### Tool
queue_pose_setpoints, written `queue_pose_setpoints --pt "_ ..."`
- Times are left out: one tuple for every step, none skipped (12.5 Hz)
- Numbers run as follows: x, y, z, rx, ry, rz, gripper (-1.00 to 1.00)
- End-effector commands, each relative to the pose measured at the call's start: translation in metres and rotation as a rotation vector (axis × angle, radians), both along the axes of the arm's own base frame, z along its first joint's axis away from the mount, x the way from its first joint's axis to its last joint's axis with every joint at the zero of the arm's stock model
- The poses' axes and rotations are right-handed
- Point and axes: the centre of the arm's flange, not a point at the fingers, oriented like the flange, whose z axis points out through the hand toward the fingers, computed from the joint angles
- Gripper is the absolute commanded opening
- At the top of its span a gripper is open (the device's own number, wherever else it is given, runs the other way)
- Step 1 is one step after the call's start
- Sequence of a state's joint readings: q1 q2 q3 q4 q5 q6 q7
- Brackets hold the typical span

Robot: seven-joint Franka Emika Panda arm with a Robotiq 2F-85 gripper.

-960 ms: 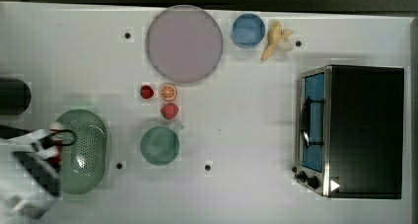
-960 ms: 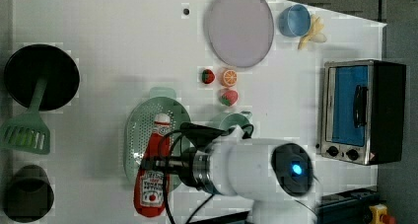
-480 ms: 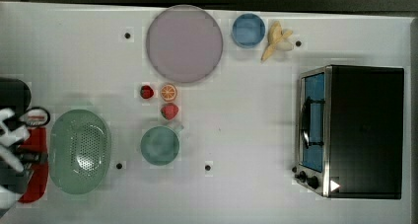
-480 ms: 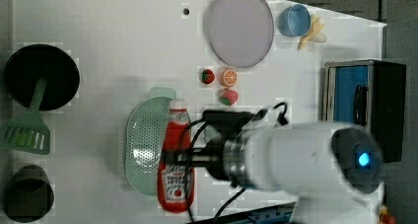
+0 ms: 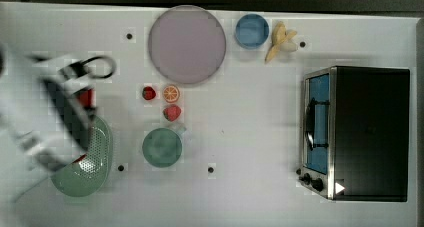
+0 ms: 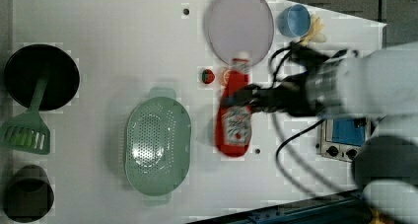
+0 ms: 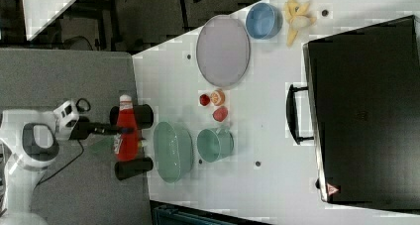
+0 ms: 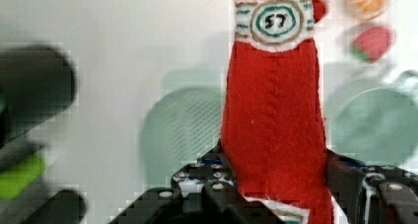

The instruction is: Pick ketchup from strainer and place it on the table

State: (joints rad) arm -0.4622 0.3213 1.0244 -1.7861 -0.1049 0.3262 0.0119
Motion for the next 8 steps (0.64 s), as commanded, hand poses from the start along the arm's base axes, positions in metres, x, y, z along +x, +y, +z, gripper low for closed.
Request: queue_pose_setpoints --pt "0.031 -0.093 0.011 -0.064 0.008 -0.022 0.13" --pt "0.034 -0.116 0.010 -0.103 0.015 -0.024 0.13" --pt "0.038 -0.138 0.010 -0.137 0.013 -0.009 0.13" --pt "0.042 -0.158 0.010 -0.154 0.004 0.029 0.13" --pt "0.046 -0.176 0.009 -0.157 0.001 0.072 0.13" --pt "0.048 -0.193 0.007 -0.152 0.006 0.096 0.13" --pt "0.049 -0.211 0.001 -0.150 0.018 0.103 0.13" --pt "0.047 -0.227 -0.009 -0.149 0.036 0.105 0.13"
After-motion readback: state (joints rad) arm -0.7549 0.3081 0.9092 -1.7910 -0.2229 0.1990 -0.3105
